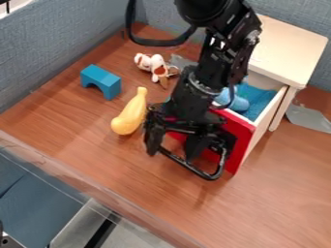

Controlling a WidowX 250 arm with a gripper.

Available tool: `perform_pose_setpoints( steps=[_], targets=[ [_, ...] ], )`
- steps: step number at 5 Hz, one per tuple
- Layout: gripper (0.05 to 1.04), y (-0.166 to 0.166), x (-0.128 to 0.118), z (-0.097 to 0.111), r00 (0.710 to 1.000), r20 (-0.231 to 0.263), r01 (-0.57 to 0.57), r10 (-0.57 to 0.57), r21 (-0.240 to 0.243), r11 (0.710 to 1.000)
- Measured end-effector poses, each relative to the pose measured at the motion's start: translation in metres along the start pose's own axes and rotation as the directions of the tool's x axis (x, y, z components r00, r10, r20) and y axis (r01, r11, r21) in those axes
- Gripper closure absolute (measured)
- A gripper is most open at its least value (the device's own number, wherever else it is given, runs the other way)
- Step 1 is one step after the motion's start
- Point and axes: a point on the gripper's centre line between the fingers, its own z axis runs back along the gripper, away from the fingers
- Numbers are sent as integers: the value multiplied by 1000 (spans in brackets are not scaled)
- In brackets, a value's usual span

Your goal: Open the drawers

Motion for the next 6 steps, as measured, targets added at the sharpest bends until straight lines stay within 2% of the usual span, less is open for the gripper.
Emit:
perform_pose_setpoints(
  steps=[1,2,3,4,5,6],
  targets=[
    [83,-6,2,16,995,13,95,-95,10,995],
    [83,-1,4,50,973,18,230,-230,-106,967],
    [83,10,5,61,915,-21,391,-402,-199,899],
    [83,21,8,69,866,-13,479,-500,-264,837],
    [83,25,7,72,820,-13,543,-572,-298,785],
    [83,29,10,85,811,81,580,-579,-231,781]
  ],
)
